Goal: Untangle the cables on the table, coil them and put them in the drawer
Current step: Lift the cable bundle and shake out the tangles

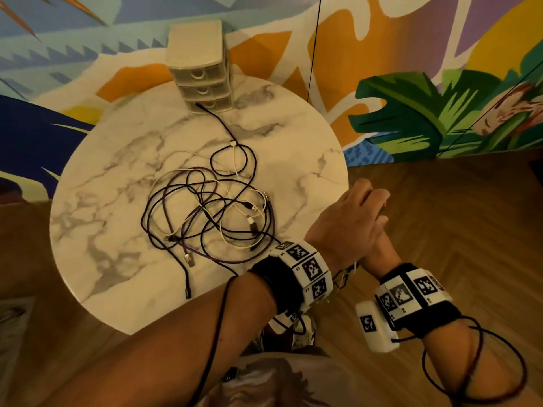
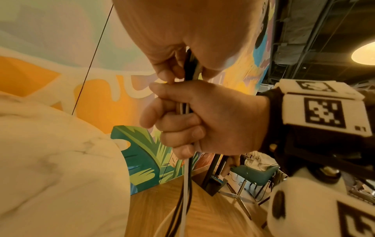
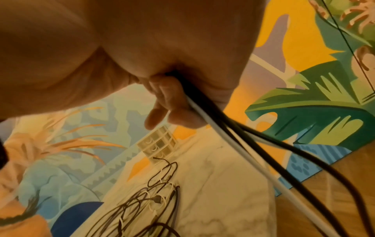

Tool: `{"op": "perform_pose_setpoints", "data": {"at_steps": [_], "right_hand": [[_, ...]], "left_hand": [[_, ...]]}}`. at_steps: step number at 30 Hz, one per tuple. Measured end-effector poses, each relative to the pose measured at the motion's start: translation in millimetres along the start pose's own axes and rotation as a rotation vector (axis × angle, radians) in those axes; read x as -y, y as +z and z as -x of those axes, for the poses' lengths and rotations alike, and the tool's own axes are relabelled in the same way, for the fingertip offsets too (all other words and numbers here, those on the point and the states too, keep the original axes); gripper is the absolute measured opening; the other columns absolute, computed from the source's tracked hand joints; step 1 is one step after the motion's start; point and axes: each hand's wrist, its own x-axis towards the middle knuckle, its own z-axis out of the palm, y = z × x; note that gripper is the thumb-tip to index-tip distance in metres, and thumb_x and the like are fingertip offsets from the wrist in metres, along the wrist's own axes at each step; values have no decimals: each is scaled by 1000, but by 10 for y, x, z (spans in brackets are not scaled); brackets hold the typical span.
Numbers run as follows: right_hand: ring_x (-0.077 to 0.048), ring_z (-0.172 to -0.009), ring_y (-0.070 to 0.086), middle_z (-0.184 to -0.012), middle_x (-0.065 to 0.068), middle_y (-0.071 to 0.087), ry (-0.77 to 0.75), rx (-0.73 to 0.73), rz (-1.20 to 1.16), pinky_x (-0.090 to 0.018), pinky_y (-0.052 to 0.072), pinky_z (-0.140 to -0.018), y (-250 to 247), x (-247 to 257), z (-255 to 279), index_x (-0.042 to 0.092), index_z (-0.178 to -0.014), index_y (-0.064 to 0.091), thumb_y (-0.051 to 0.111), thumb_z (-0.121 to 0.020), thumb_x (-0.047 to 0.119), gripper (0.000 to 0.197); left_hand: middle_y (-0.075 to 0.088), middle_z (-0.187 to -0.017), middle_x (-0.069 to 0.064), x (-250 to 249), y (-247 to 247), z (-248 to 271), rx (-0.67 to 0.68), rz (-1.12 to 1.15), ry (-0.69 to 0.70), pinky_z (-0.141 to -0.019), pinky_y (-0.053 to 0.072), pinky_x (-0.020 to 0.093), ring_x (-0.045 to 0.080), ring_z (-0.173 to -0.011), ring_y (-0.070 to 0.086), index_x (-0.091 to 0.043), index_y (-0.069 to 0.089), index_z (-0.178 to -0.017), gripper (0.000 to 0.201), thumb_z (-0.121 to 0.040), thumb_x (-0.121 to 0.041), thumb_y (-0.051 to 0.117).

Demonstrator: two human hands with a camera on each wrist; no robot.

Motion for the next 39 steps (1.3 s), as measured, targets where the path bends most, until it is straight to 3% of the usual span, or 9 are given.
{"op": "perform_pose_setpoints", "data": {"at_steps": [7, 12, 17, 20, 23, 27, 30, 34, 39], "right_hand": [[-11, -63, 47, -67, 5, 44, -22, -88, -48, -28, 43, -58, 64, -115, -32, 25, -62, 41, 54, -87, -11, 46], [-26, -70, 48, -73, -13, 53, -8, -67, 208, -47, 47, -66, 147, -179, -44, -4, -77, 61, 59, -84, -9, 9], [-4, -42, 47, -51, 9, 50, 183, 14, -202, -16, 34, -47, 199, -218, -123, 17, -71, 63, 44, -99, 16, 34], [-9, -37, 25, -45, 2, 30, 389, 127, -335, -23, 22, -45, 235, -219, -134, 22, -97, 70, 30, -103, 36, 42], [-9, -37, 28, -45, 2, 35, 369, 190, -332, -23, 26, -43, 292, -210, -112, 27, -117, 58, 27, -104, 27, 33], [-8, -34, 35, -47, -5, 47, 390, 242, -309, -19, 31, -40, 408, -250, -139, 12, -95, 67, 25, -104, 29, 47], [-7, -34, 38, -44, -4, 48, 434, 268, -279, -20, 34, -44, 527, -255, -134, 5, -73, 65, 25, -103, 34, 58], [-8, -38, 43, -44, -4, 50, 431, 325, -278, -22, 36, -57, 707, -188, -130, 3, -78, 69, 27, -101, 46, 64], [-11, -35, 32, -47, -5, 46, 462, 358, -361, -21, 27, -39, 904, -73, -182, 7, -78, 66, 31, -101, 44, 56]], "left_hand": [[59, -114, 12, 36, 20, 74, 11, 35, 43, -84, 43, 33, 24, -101, 54, -4, 48, -128, 37, -92, -13, 52], [58, -111, 12, 132, 74, 114, 25, 61, 45, -82, 46, 38, 26, -98, 55, -3, 51, -119, 31, -92, -17, 54], [52, -115, 1, 475, -74, 280, 76, 151, -193, -74, 47, 30, 13, -91, 54, -17, 43, -126, 40, -97, -45, 36], [57, -105, 1, 1017, -66, 555, 353, -188, -486, -76, 46, 35, 21, -95, 57, -17, 52, -104, 33, -96, -45, 37], [61, -114, 9, 1399, -73, 883, 684, -488, -531, -82, 49, 38, 29, -104, 59, -14, 54, -113, 29, -92, -32, 46], [65, -110, 12, 1467, -60, 1071, 846, -629, -474, -79, 50, 39, 31, -102, 62, -8, 60, -109, 24, -92, -14, 45], [61, -111, 9, 1410, -113, 1059, 784, -495, -448, -77, 47, 36, 29, -100, 60, -11, 54, -112, 27, -90, -26, 48], [57, -103, 4, 1236, -222, 1019, 573, -381, -290, -71, 49, 38, 26, -86, 58, -17, 44, -114, 27, -92, -32, 40], [59, -95, 4, 1171, -207, 1063, 461, -494, -130, -57, 44, 34, 24, -72, 59, -16, 51, -107, 20, -94, -25, 40]]}}
